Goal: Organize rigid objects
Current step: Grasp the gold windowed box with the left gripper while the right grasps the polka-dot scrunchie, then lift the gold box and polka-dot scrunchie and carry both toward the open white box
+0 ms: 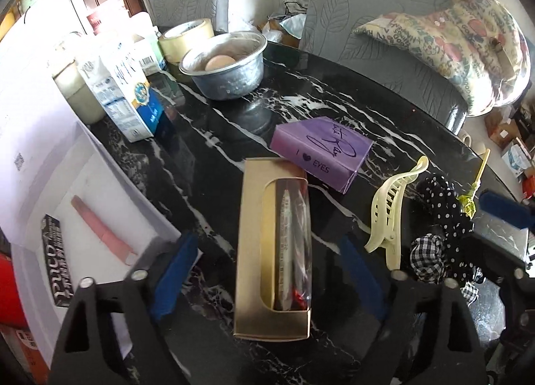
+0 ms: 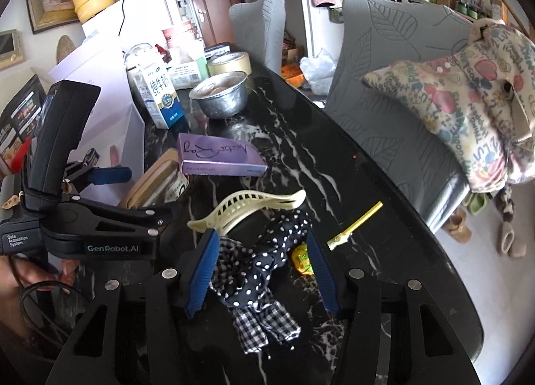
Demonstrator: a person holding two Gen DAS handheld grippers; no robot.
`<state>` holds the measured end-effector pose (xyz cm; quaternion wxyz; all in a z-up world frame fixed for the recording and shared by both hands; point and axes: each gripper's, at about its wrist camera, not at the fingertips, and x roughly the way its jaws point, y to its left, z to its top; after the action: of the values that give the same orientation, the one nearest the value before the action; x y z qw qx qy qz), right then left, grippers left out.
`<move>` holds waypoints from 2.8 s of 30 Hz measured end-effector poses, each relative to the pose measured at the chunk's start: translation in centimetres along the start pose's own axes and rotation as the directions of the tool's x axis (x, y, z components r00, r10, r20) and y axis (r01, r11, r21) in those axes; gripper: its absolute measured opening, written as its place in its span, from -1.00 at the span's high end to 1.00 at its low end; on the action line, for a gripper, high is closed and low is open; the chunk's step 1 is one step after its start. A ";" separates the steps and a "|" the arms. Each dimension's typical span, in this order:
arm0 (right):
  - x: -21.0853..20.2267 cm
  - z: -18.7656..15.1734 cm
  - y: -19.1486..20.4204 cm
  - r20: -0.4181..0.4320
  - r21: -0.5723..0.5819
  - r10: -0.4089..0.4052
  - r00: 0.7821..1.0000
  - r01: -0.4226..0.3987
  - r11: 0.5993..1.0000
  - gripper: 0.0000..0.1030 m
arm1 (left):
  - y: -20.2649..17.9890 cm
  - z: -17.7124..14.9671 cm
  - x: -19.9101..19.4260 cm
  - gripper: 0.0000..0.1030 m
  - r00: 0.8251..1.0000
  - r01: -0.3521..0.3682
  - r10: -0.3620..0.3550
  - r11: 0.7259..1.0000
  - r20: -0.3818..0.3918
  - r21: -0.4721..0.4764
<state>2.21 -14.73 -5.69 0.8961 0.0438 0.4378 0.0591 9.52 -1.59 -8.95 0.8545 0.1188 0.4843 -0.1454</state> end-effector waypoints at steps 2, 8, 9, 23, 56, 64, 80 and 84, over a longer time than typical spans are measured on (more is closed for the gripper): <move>0.5 -0.2 -0.1 -0.018 0.003 0.001 1.000 -0.001 1.000 0.07 | -0.1 -0.1 0.4 -0.54 1.000 0.000 0.000 1.000 0.002 -0.004; 1.3 -0.5 -0.5 -0.025 0.008 -0.006 1.000 0.006 1.000 0.23 | 0.1 -0.3 1.8 -0.47 1.000 0.021 -0.021 1.000 0.001 -0.016; 1.4 -0.5 -0.5 -0.021 0.005 -0.006 1.000 0.006 1.000 0.23 | 0.0 -0.3 1.8 -0.47 1.000 0.022 -0.021 1.000 0.005 -0.014; 1.0 -1.0 1.2 -0.004 -0.066 -0.004 1.000 0.004 0.998 0.66 | 0.6 -1.1 1.1 0.27 0.999 0.040 -0.038 0.997 0.023 -0.065; 0.6 -3.7 7.2 -0.073 -0.230 0.316 0.946 -0.324 0.918 0.66 | 4.0 -11.3 -6.4 0.27 0.994 -0.078 0.098 0.945 0.049 -0.318; 2.2 -4.8 8.9 -0.126 -0.277 0.290 0.949 -0.314 0.908 0.66 | 4.5 -13.0 -6.2 0.27 0.996 -0.068 0.084 0.934 0.031 -0.351; 3.1 -5.2 9.3 -0.135 -0.288 0.241 0.961 -0.271 0.919 0.68 | 4.7 -13.7 -5.5 0.27 0.997 -0.062 0.077 0.925 0.027 -0.374; 3.0 -5.4 9.4 -0.132 -0.313 0.248 0.960 -0.278 0.908 0.69 | 4.8 -13.9 -5.6 0.27 0.996 -0.066 0.085 0.922 0.033 -0.381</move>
<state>-0.83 -4.85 -10.11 0.8541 -0.0502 0.4514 0.2534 -2.46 8.43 -10.81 0.8778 -0.0337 0.4774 -0.0189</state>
